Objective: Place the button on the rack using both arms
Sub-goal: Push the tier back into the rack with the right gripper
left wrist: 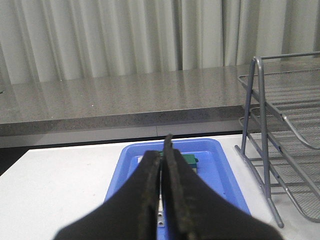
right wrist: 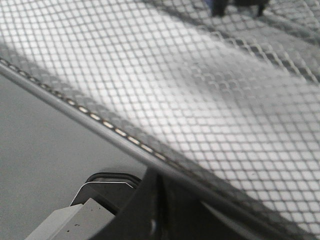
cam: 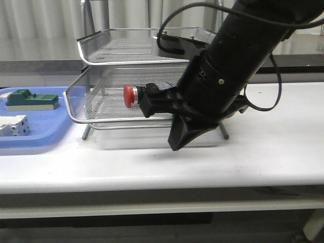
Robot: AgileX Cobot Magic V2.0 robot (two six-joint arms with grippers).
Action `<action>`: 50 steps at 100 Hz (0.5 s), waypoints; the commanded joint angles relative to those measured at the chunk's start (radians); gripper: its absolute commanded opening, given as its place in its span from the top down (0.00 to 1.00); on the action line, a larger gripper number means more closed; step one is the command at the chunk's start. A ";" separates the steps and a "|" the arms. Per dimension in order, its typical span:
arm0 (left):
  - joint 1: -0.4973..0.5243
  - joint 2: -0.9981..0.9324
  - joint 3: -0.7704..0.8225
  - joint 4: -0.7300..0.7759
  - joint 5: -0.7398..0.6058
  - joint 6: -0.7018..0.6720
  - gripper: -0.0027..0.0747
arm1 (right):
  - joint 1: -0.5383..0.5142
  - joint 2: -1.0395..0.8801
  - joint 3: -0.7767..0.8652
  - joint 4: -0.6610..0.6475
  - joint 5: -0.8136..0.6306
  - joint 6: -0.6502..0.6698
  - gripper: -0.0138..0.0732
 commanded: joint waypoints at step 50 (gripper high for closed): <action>-0.001 0.008 -0.027 -0.009 -0.073 -0.009 0.96 | -0.126 0.084 -0.261 -0.083 -0.060 -0.013 0.92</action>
